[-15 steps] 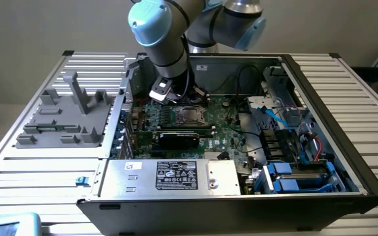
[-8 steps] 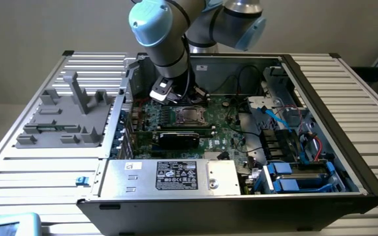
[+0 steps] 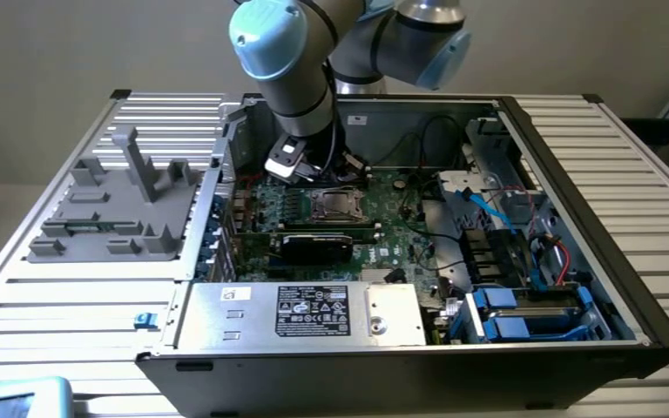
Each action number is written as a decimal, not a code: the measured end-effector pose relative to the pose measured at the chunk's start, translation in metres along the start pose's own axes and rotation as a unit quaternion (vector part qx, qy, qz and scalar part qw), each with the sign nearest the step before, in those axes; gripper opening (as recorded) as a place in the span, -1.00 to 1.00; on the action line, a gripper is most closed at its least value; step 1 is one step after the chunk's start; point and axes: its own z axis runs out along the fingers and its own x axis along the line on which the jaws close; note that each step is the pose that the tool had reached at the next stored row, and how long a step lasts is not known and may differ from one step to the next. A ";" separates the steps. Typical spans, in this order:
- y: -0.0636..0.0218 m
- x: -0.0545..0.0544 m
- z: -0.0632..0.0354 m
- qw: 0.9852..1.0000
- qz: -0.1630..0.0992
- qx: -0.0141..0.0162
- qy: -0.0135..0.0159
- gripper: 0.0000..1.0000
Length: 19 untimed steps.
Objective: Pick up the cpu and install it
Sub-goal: 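Install the first cpu locking lever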
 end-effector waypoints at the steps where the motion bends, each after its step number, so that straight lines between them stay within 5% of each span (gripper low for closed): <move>1: 0.0000 0.000 -0.0001 1.000 0.000 0.000 -0.001 -0.77; 11: -0.0011 0.002 0.0005 1.000 0.000 -0.002 -0.001 -0.77; 19: -0.0013 0.002 0.0002 1.000 0.003 -0.010 -0.007 -0.77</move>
